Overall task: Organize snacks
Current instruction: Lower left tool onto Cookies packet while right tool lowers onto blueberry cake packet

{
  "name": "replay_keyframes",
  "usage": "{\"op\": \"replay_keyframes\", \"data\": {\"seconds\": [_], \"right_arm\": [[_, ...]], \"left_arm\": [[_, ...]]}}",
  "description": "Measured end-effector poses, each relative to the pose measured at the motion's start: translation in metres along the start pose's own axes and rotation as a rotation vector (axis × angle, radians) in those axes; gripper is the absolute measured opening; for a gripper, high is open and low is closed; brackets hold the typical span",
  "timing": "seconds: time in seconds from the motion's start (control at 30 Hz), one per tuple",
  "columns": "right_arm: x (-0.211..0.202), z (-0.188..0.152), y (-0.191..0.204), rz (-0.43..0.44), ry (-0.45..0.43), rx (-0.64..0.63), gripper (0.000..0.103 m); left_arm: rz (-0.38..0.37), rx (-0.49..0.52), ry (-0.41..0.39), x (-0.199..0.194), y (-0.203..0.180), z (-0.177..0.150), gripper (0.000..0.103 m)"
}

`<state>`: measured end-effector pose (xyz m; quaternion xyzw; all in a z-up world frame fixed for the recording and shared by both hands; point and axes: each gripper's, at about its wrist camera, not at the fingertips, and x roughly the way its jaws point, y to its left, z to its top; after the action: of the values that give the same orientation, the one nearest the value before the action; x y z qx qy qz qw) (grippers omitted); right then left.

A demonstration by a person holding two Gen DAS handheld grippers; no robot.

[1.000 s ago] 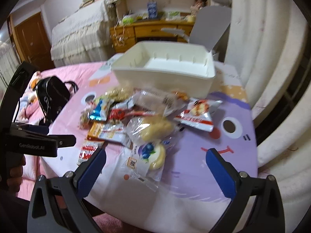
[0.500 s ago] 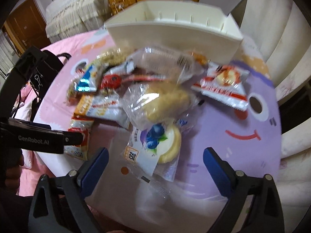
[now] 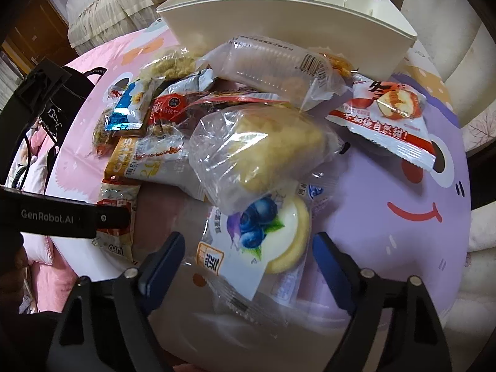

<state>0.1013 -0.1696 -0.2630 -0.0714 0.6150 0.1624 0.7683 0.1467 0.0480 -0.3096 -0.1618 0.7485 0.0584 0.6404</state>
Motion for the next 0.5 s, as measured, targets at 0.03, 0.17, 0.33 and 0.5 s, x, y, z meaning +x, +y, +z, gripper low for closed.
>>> {"op": "replay_keyframes", "data": {"seconds": [0.03, 0.17, 0.33, 0.5], "right_arm": [[0.001, 0.000, 0.000, 0.003, 0.003, 0.000, 0.080], [0.002, 0.000, 0.004, -0.013, 0.001, -0.008, 0.077], [0.001, 0.001, 0.004, -0.016, 0.003, -0.003, 0.069], [-0.003, -0.007, 0.001, -0.013, 0.005, -0.001, 0.062]], "left_arm": [[-0.003, 0.005, 0.000, 0.000, -0.001, 0.001, 0.062], [-0.017, 0.011, 0.003, -0.002, -0.008, 0.003, 0.052], [-0.019, -0.006, -0.013, -0.002, -0.012, -0.006, 0.046], [-0.018, -0.016, -0.022, 0.000, -0.003, -0.022, 0.045]]}}
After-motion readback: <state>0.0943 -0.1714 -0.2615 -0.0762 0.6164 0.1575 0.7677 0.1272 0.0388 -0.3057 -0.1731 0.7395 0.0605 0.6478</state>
